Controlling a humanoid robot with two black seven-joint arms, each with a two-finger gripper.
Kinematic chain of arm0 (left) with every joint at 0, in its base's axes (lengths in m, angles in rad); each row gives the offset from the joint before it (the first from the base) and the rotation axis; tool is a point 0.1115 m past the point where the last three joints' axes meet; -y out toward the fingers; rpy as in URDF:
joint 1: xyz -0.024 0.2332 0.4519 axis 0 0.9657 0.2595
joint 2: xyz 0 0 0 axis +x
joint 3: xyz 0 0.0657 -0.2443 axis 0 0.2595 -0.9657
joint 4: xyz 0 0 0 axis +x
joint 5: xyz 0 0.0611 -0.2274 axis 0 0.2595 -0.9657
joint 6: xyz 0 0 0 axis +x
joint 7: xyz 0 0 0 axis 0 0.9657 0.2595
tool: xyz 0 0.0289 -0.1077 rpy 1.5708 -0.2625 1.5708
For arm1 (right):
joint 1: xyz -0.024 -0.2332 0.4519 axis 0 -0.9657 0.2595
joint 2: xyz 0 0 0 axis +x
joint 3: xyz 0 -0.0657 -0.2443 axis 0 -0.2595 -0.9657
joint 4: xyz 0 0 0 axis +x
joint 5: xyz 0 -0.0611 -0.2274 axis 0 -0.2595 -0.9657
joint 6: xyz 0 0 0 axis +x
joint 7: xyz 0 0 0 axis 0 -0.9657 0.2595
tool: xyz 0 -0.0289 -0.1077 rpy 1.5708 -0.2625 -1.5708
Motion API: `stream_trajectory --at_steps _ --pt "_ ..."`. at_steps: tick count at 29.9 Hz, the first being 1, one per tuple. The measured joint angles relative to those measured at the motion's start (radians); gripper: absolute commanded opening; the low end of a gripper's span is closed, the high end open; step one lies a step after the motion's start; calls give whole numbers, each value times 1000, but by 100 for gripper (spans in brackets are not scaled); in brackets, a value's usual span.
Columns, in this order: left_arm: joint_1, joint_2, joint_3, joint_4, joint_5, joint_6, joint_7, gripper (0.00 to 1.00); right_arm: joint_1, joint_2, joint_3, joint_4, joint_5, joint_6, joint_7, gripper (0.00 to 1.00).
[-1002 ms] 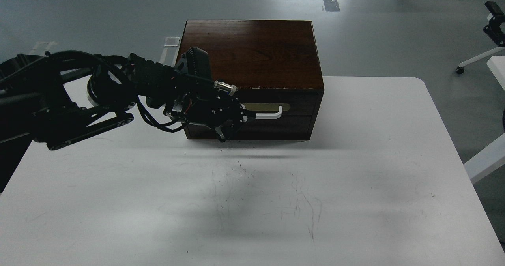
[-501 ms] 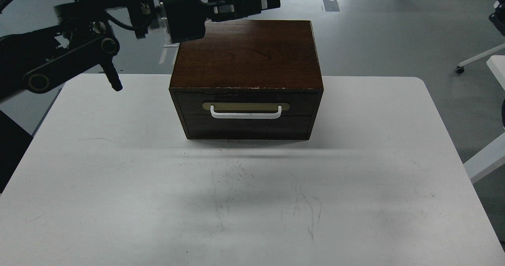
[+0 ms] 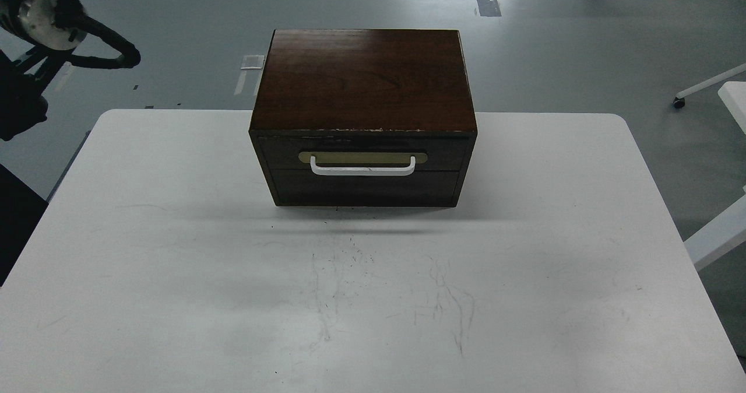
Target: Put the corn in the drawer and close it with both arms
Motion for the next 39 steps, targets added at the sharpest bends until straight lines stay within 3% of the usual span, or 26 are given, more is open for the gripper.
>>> stream_trajectory --at_steps 4,8,14,19,39 --pt "115 -3 -107 33 -99 -26 2 98 -2 30 12 -29 69 0 -5 100" --pt "187 -11 -189 50 -118 -31 52 98 -7 56 13 -33 131 0 -7 100" --pt "258 -19 -219 72 -120 -44 82 98 -14 81 14 -48 147 0 -6 100" --pt "307 -18 -225 60 -120 -106 110 98 -35 84 15 -51 154 0 -5 100" --pt "424 -51 -229 81 -131 -124 116 98 -136 226 29 -58 170 0 7 100"
